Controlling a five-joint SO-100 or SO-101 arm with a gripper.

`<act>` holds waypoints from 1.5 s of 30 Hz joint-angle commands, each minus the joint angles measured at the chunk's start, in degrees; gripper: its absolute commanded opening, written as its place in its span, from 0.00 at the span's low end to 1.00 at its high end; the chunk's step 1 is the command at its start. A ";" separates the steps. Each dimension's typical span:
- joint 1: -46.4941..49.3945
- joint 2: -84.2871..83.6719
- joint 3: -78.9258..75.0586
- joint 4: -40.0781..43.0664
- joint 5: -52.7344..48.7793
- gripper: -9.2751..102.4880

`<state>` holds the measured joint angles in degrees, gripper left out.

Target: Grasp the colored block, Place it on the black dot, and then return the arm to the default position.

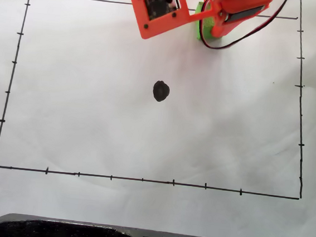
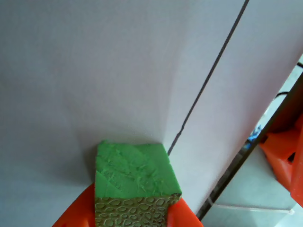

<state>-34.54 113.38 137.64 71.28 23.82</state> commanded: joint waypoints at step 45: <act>28.65 -15.21 -26.72 -3.52 -19.25 0.08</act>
<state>-6.42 98.26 113.64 68.20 4.92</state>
